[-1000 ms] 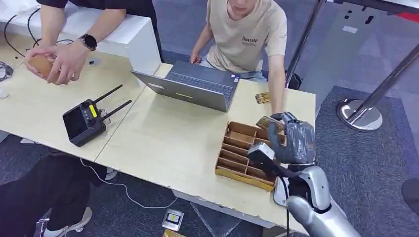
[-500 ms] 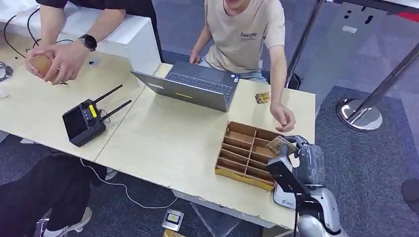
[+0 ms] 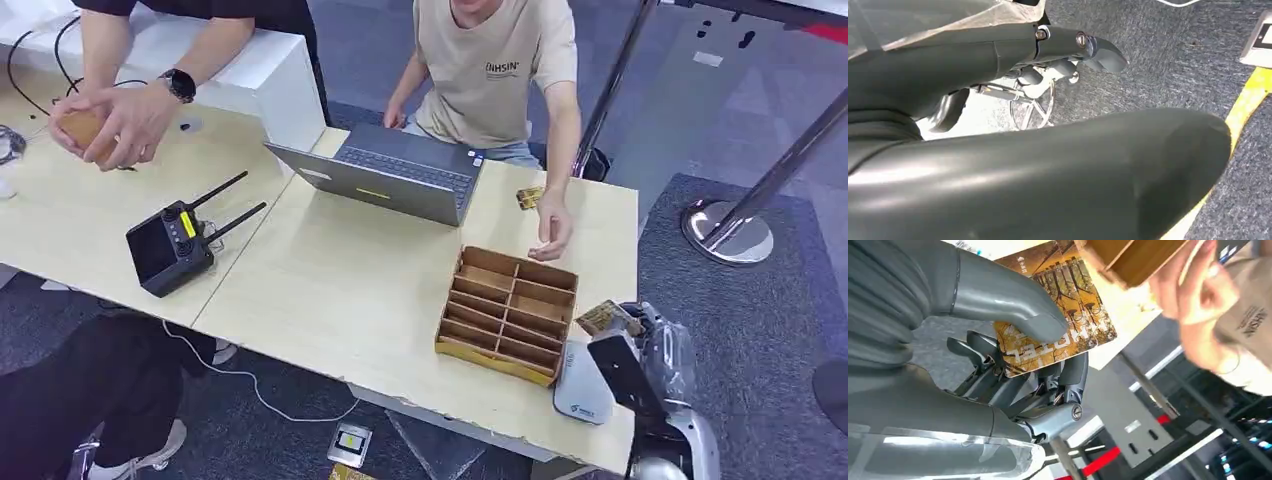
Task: Pass the card to the sensor for recognition and then transmit it.
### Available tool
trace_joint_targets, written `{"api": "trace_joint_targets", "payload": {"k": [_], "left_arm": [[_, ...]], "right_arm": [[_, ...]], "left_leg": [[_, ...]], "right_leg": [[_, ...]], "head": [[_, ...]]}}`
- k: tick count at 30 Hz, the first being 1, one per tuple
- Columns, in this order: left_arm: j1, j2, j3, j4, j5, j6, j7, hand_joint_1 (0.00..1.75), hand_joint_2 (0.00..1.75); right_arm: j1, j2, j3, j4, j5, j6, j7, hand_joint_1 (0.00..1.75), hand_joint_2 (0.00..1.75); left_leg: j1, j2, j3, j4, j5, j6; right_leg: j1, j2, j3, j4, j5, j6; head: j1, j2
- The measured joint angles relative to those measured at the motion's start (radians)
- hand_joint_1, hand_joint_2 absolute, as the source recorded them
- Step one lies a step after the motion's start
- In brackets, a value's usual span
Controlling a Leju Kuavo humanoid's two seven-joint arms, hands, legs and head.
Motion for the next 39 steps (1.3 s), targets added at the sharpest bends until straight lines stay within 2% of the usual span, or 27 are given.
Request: {"api": "trace_joint_targets", "payload": {"k": [4,10,23,30,33,39], "left_arm": [[0.000,0.001,0.000,0.000,0.001,-0.002,0.000,0.00,0.00],[0.000,0.002,0.001,0.000,0.004,0.000,0.000,0.00,0.00],[0.000,0.002,0.001,0.000,0.008,0.020,-0.006,0.00,0.00],[0.000,0.001,0.001,0.000,-0.001,0.024,-0.006,0.00,0.00],[-0.001,0.000,0.001,0.000,-0.016,0.020,-0.008,0.00,0.00],[-0.007,-0.005,0.001,0.000,-0.045,0.006,-0.019,0.00,0.00]], "right_arm": [[0.021,-0.019,-0.033,-0.013,-0.021,0.020,0.000,1.75,1.75],[0.052,-0.046,-0.083,-0.034,-0.061,0.089,-0.006,1.75,1.75],[0.109,-0.084,-0.129,-0.112,-0.131,0.196,0.002,1.75,1.75],[0.113,-0.090,-0.133,-0.169,-0.122,0.199,-0.001,1.75,1.75],[0.083,-0.081,-0.128,-0.182,-0.054,0.178,-0.015,1.75,1.75],[-0.066,-0.039,-0.079,-0.170,0.069,0.172,-0.029,1.75,1.75]], "left_leg": [[0.000,0.000,0.000,0.000,0.000,0.000],[0.000,0.000,0.000,0.000,0.000,0.000],[0.000,0.000,-0.001,0.000,0.000,0.000],[0.000,0.000,-0.002,0.000,0.000,0.000],[0.000,0.000,-0.002,0.000,0.000,0.000],[0.000,0.001,-0.001,0.000,0.001,0.000]], "right_leg": [[0.000,0.000,0.000,0.000,0.000,0.000],[0.000,0.000,0.000,0.000,0.000,0.000],[0.000,0.000,-0.001,0.000,0.000,0.000],[0.000,0.000,-0.001,0.000,0.000,0.000],[0.000,0.000,-0.001,0.000,0.000,0.000],[0.000,0.000,-0.001,0.000,0.000,0.000]], "head": [[0.000,0.000],[0.000,0.000],[0.000,0.000],[0.000,0.000],[0.000,0.000],[0.000,0.000]]}}
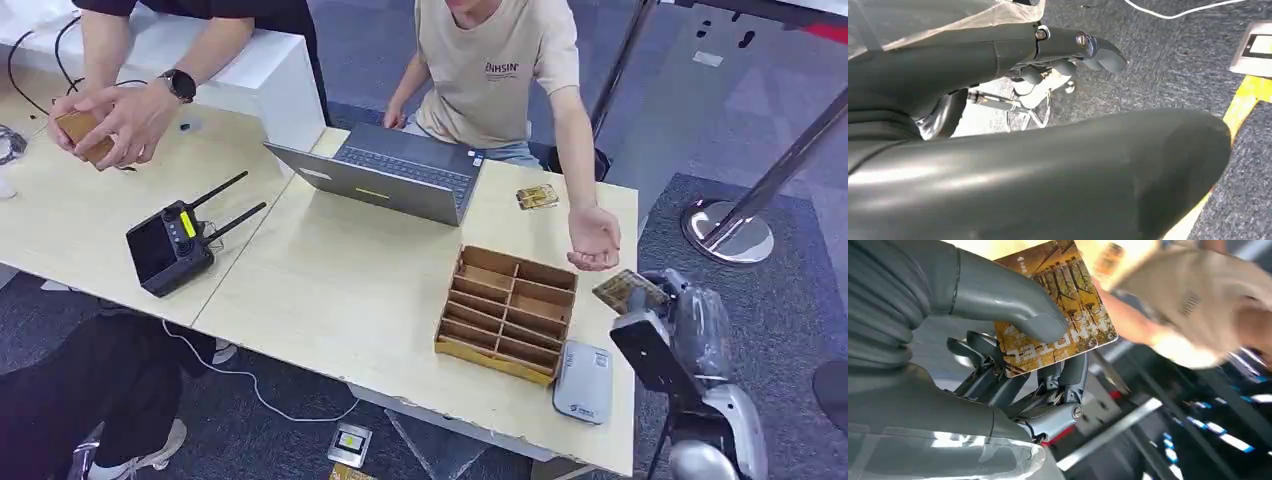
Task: Pass the card to the sensor for recognition and then transmit it.
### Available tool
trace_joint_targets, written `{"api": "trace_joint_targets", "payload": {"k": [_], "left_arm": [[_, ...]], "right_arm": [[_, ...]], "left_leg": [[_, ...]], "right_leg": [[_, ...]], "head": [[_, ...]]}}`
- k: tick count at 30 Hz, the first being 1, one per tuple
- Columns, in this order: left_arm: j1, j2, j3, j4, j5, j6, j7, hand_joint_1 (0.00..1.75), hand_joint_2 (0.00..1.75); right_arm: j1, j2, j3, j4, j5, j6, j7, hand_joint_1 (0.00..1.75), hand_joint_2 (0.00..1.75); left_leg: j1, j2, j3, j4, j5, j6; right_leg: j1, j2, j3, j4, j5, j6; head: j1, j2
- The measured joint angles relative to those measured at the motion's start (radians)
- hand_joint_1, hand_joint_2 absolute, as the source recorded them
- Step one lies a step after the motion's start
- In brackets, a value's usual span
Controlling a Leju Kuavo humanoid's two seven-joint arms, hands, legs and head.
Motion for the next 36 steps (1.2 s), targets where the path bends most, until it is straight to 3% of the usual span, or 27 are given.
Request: {"api": "trace_joint_targets", "payload": {"k": [11,19,28,36], "left_arm": [[-0.010,-0.006,-0.005,-0.005,-0.039,-0.030,-0.004,0.00,0.00],[-0.018,-0.015,-0.010,-0.006,-0.063,-0.039,-0.016,0.00,0.00],[-0.018,-0.020,-0.011,-0.006,-0.073,-0.042,-0.019,0.00,0.00],[-0.018,-0.021,-0.011,-0.006,-0.076,-0.044,-0.020,0.00,0.00]], "right_arm": [[-0.331,0.068,0.115,0.174,0.073,0.006,-0.082,1.75,1.75],[-0.501,0.126,0.184,0.431,0.135,-0.110,-0.140,1.75,1.75],[-0.561,0.158,0.205,0.688,0.056,-0.138,-0.203,1.75,1.75],[-0.570,0.167,0.204,0.808,0.037,-0.120,-0.213,1.75,1.75]], "left_leg": [[0.000,-0.001,-0.002,0.000,0.000,0.000],[0.000,-0.001,-0.002,0.000,0.000,0.000],[0.000,-0.001,-0.003,0.000,0.000,0.000],[0.000,-0.001,-0.003,0.000,0.000,0.000]], "right_leg": [[0.000,-0.001,-0.001,0.000,0.000,0.000],[0.000,-0.001,-0.002,0.000,0.000,0.000],[0.000,-0.001,-0.002,0.000,0.000,0.000],[0.000,-0.001,-0.003,0.000,0.000,0.000]], "head": [[0.001,0.000],[0.000,0.000],[0.000,0.000],[0.000,0.000]]}}
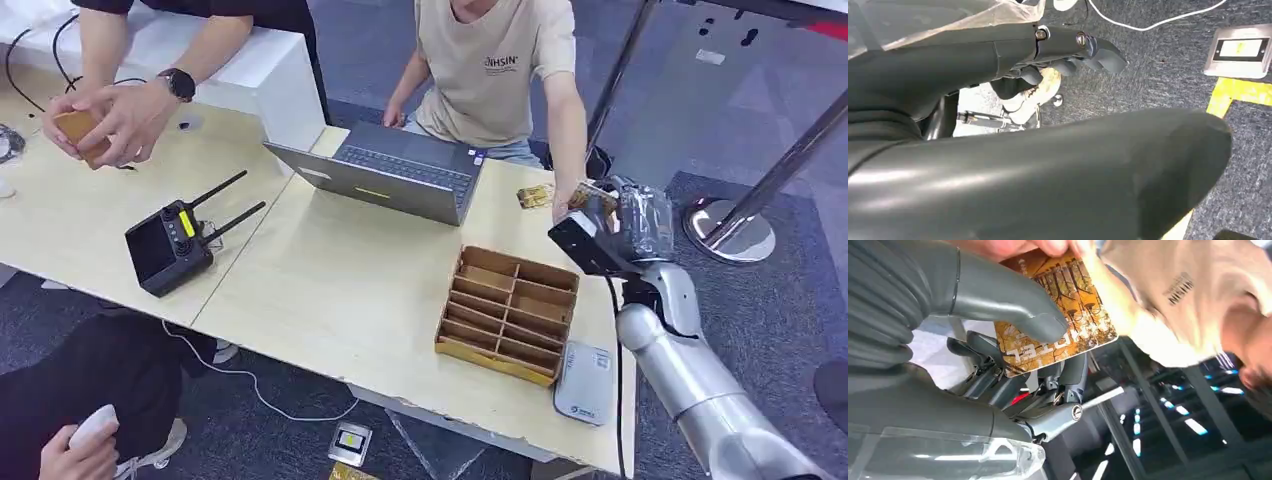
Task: Pass the card to the sensor for recognition and then transmit it.
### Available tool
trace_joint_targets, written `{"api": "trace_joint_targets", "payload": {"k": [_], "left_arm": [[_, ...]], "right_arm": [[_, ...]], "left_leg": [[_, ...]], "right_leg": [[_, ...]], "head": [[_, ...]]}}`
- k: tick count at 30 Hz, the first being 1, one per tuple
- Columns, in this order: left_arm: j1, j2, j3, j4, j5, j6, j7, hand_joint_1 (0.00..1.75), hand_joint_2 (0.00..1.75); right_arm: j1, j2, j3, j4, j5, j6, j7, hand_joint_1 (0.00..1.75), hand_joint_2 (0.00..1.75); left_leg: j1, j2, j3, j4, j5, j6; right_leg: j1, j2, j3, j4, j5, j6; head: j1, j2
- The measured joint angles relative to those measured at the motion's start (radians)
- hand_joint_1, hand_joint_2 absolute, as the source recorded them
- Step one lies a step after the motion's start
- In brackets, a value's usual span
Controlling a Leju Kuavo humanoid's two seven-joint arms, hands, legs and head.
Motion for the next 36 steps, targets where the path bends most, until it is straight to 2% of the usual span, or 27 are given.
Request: {"api": "trace_joint_targets", "payload": {"k": [6,7,8,9,10,18,19,26,32,36], "left_arm": [[0.000,0.000,0.000,0.000,-0.005,-0.008,0.000,0.00,0.00],[0.000,0.000,0.000,0.000,-0.006,-0.008,0.000,0.00,0.00],[0.000,0.000,0.000,0.000,-0.007,-0.009,0.000,0.00,0.00],[0.000,0.000,0.000,0.000,-0.007,-0.009,0.000,0.00,0.00],[0.000,0.000,0.000,0.000,-0.007,-0.009,0.000,0.00,0.00],[0.002,-0.001,0.000,0.000,-0.008,-0.009,0.004,0.00,0.00],[0.002,-0.001,0.000,0.000,-0.008,-0.009,0.004,0.00,0.00],[0.007,-0.001,0.000,0.000,0.001,-0.001,0.011,0.00,0.00],[0.013,-0.001,0.001,0.000,0.009,-0.001,0.025,0.00,0.00],[0.016,-0.001,0.002,0.000,0.011,0.002,0.039,0.00,0.00]], "right_arm": [[0.002,0.003,0.000,0.061,-0.016,0.005,-0.008,1.75,1.75],[0.004,0.003,0.000,0.066,-0.016,0.005,-0.009,1.45,1.75],[0.004,0.003,0.000,0.071,-0.016,0.005,-0.009,1.45,1.75],[0.005,0.004,0.000,0.077,-0.016,0.004,-0.009,0.63,1.75],[0.005,0.005,0.000,0.083,-0.016,0.001,-0.008,0.00,1.75],[0.021,0.013,-0.012,0.102,-0.114,-0.015,-0.032,0.00,1.75],[0.025,0.015,-0.014,0.100,-0.129,-0.015,-0.036,0.00,0.00],[0.090,0.041,-0.069,-0.026,-0.373,0.029,-0.096,0.00,0.00],[0.170,0.068,-0.097,-0.216,-0.483,0.050,-0.101,0.00,0.00],[0.231,0.076,-0.109,-0.352,-0.494,0.043,-0.122,0.00,0.00]], "left_leg": [[0.000,0.000,0.000,0.000,0.000,0.000],[0.000,0.000,0.000,0.000,0.000,0.000],[0.000,0.000,0.000,0.000,0.000,0.000],[0.000,0.000,0.000,0.000,0.000,0.000],[0.000,0.000,0.000,0.000,0.000,0.000],[0.000,0.000,0.000,0.000,0.000,0.000],[0.000,0.000,0.000,0.000,0.000,0.000],[0.000,0.000,0.000,0.000,0.000,0.000],[0.000,0.000,0.000,0.000,0.000,0.000],[0.000,0.000,0.000,0.000,0.000,0.000]], "right_leg": [[0.000,0.000,0.000,0.000,0.000,0.000],[0.000,0.000,0.000,0.000,0.000,0.000],[0.000,0.000,0.000,0.000,0.000,0.000],[0.000,0.000,0.000,0.000,0.000,0.000],[0.000,0.000,0.000,0.000,0.000,0.000],[0.000,0.000,0.000,0.000,0.000,0.000],[0.000,0.000,0.000,0.000,0.000,0.000],[0.000,0.000,0.000,0.000,0.000,0.000],[0.000,0.000,0.000,0.000,0.000,0.000],[0.000,0.000,0.000,0.000,0.000,0.000]], "head": [[0.000,0.000],[0.000,0.000],[0.000,0.000],[0.000,0.000],[0.000,0.000],[0.000,0.000],[0.000,0.000],[0.000,0.000],[0.000,0.000],[0.000,0.000]]}}
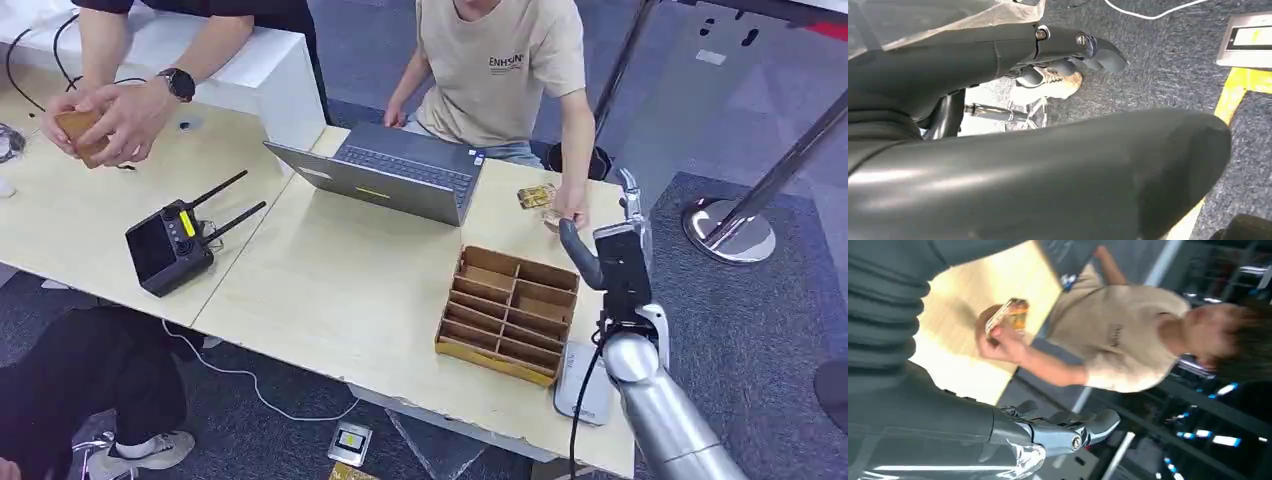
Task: Pass the card to the sensor for recognition and then transmit it.
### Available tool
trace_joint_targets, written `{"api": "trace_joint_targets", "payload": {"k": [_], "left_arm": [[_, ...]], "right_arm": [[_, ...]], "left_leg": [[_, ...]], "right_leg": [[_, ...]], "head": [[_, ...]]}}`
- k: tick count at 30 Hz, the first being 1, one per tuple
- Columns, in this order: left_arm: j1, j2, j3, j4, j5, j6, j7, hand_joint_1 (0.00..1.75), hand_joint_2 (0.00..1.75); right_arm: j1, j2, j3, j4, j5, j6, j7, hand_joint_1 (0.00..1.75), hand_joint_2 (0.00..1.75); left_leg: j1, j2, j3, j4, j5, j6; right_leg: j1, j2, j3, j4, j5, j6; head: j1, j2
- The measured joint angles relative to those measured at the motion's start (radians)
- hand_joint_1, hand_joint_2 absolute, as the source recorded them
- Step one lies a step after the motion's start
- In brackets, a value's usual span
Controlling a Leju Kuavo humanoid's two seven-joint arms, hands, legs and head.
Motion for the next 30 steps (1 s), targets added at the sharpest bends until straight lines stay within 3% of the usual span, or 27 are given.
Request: {"api": "trace_joint_targets", "payload": {"k": [11,21,30], "left_arm": [[0.005,0.000,0.002,0.000,0.012,-0.011,0.028,0.00,0.00],[0.005,0.000,0.010,0.000,0.037,-0.004,0.037,0.00,0.00],[0.010,0.010,0.055,0.002,0.103,-0.005,0.055,0.00,0.00]], "right_arm": [[0.149,0.002,-0.049,-0.285,-0.044,-0.011,0.008,0.00,0.00],[0.240,0.012,-0.087,-0.425,-0.084,-0.037,0.008,0.00,0.00],[0.301,0.023,-0.088,-0.534,-0.003,-0.082,0.077,0.00,0.00]], "left_leg": [[0.000,0.000,0.000,0.000,0.000,0.000],[0.000,0.000,0.000,0.000,0.000,0.000],[0.000,0.000,0.000,0.000,0.000,0.000]], "right_leg": [[0.000,0.000,0.000,0.000,0.000,0.000],[0.000,0.000,0.000,0.000,0.000,0.000],[0.000,0.000,0.000,0.000,0.000,0.000]], "head": [[0.000,0.000],[0.000,0.000],[0.000,0.000]]}}
